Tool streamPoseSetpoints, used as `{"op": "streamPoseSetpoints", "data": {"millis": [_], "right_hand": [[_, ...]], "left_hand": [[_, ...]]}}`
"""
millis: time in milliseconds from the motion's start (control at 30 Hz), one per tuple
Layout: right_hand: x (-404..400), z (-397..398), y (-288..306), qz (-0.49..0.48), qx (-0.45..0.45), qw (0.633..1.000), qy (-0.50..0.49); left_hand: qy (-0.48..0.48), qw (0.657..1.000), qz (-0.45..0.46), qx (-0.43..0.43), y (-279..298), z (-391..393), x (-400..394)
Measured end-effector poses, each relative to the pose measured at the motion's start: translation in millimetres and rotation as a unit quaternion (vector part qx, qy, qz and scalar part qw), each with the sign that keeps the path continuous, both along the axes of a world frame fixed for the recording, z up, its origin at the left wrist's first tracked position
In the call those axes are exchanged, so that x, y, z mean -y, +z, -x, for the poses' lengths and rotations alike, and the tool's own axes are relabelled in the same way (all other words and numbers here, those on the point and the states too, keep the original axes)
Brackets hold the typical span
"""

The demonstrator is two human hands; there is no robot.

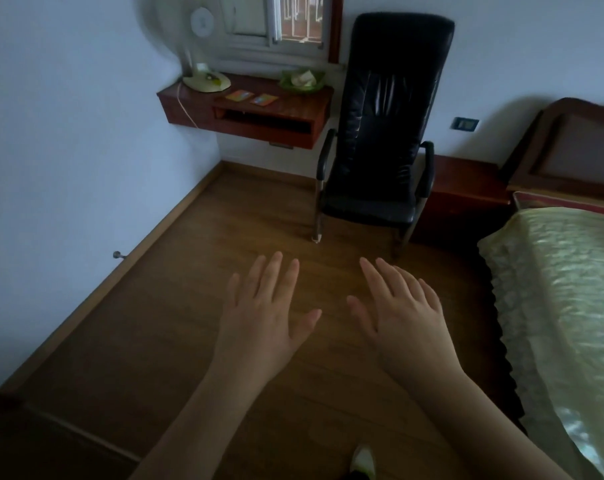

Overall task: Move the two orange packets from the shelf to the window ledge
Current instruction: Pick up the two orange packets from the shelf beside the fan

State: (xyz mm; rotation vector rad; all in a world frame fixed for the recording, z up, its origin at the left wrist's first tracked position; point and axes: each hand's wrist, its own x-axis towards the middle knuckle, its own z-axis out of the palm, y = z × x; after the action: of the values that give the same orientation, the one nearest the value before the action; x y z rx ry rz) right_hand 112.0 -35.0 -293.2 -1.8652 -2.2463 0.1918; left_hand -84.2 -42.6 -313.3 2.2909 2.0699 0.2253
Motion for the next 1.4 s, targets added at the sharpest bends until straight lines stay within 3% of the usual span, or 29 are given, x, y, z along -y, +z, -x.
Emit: {"op": "streamPoseSetpoints", "data": {"millis": [633,1033,1400], "right_hand": [[-227,-3,-7,0.003,-0.012,0.987,0.159],[-353,127,-28,0.030,0.018,0.977,0.210],[-465,204,-25,0.041,0.028,0.984,0.171]], "left_hand": [[0.050,0.998,-0.002,-0.030,8,-4,-190],[0.087,0.996,0.016,0.012,-27,114,-298],[0.059,0.997,-0.011,0.050,-25,190,-411]]}}
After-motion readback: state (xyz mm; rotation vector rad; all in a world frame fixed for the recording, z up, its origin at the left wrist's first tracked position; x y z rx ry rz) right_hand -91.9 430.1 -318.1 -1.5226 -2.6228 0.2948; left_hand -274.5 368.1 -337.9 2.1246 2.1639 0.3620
